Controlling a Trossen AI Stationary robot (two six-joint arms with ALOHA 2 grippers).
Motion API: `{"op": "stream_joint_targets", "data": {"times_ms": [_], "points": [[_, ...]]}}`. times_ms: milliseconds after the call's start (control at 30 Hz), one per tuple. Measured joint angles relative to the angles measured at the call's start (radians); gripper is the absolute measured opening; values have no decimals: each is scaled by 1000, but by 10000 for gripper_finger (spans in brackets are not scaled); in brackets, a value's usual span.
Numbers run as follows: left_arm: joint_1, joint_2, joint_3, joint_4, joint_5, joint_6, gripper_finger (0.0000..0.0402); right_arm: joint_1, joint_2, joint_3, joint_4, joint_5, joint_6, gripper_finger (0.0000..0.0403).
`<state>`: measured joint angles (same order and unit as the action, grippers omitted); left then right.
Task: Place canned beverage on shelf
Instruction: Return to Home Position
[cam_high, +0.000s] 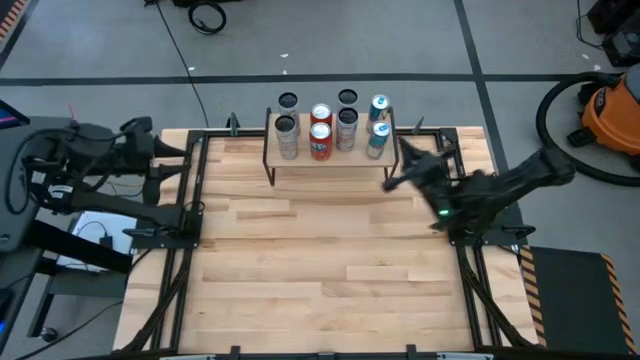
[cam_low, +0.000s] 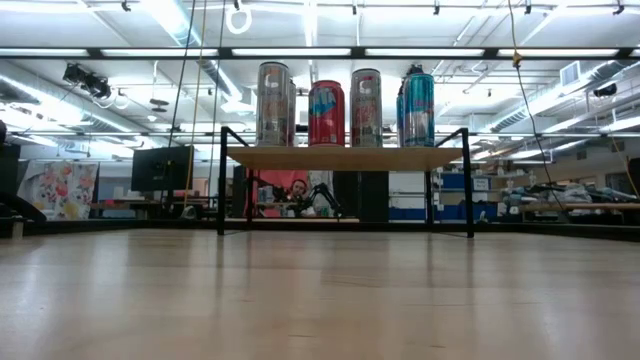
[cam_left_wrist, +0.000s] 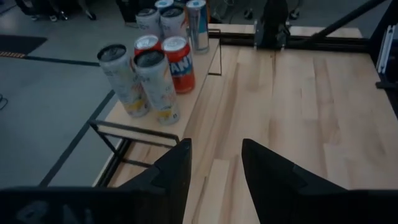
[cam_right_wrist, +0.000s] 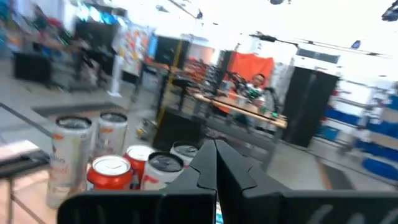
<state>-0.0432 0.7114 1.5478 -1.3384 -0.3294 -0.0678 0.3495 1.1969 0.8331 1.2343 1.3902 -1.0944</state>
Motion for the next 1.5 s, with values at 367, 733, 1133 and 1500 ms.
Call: {"op": "stream_joint_targets", "data": {"times_ms": [367,733,1133,1500], "points": [[0,-394,-524,312,-3,-8,151,191,-570,-432,-1,-179,143,3],[0,-597,-1007,830,125,-23,150,271,-739,-806,14,-346,371,3],[0,-601,-1322,1143,201,16,150,271,-746,-828,-197,-512,599,7],[0,-601,-1478,1316,212,143,150,271,-746,-828,-435,-513,705,8]]}}
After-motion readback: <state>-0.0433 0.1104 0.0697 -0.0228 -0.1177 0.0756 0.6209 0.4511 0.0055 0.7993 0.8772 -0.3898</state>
